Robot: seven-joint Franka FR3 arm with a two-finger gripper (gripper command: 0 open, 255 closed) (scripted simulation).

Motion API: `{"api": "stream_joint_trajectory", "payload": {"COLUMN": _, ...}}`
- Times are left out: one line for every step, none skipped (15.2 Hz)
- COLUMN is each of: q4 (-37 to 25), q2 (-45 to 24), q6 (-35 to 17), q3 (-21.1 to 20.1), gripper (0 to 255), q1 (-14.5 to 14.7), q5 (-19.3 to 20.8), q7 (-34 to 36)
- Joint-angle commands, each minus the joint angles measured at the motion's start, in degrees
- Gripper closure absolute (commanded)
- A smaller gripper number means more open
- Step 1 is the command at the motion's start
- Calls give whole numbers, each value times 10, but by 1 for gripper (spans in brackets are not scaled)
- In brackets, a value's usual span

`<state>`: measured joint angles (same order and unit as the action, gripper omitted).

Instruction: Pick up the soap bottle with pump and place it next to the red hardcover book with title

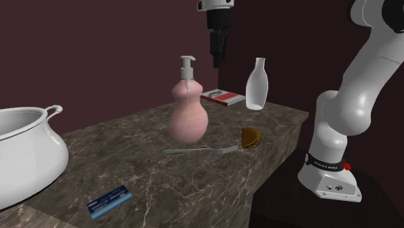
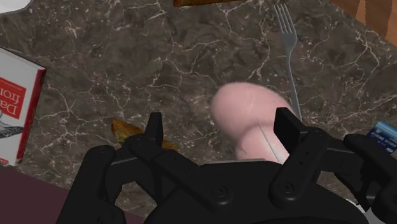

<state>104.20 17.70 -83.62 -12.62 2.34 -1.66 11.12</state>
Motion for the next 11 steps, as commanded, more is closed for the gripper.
{"api": "stream_joint_trajectory", "payload": {"q4": -52, "q2": -40, "q6": 9, "q3": -13, "gripper": 0, "q1": 4, "q5": 3, "q7": 14}}
{"api": "stream_joint_trajectory", "payload": {"q4": -79, "q2": -61, "q6": 14, "q3": -20, "gripper": 0, "q1": 7, "q5": 6, "q7": 22}}
{"api": "stream_joint_trajectory", "payload": {"q4": -108, "q2": -82, "q6": 20, "q3": -27, "gripper": 0, "q1": 10, "q5": 10, "q7": 30}}
{"api": "stream_joint_trajectory", "payload": {"q4": -138, "q2": -105, "q6": 27, "q3": -34, "gripper": 0, "q1": 13, "q5": 14, "q7": 39}}
{"api": "stream_joint_trajectory", "payload": {"q4": -169, "q2": -128, "q6": 35, "q3": -41, "gripper": 0, "q1": 17, "q5": 19, "q7": 47}}
{"api": "stream_joint_trajectory", "payload": {"q4": -202, "q2": -151, "q6": 44, "q3": -48, "gripper": 0, "q1": 22, "q5": 25, "q7": 56}}
{"api": "stream_joint_trajectory", "payload": {"q4": -238, "q2": -177, "q6": 54, "q3": -55, "gripper": 0, "q1": 27, "q5": 33, "q7": 64}}
{"api": "stream_joint_trajectory", "payload": {"q4": -275, "q2": -203, "q6": 65, "q3": -61, "gripper": 0, "q1": 34, "q5": 41, "q7": 73}}
{"api": "stream_joint_trajectory", "payload": {"q4": -300, "q2": -220, "q6": 73, "q3": -65, "gripper": 0, "q1": 39, "q5": 46, "q7": 79}}
{"api": "stream_joint_trajectory", "payload": {"q4": -284, "q2": -214, "q6": 63, "q3": -64, "gripper": 0, "q1": 38, "q5": 44, "q7": 77}}
{"api": "stream_joint_trajectory", "payload": {"q4": -269, "q2": -209, "q6": 53, "q3": -63, "gripper": 0, "q1": 37, "q5": 42, "q7": 76}}
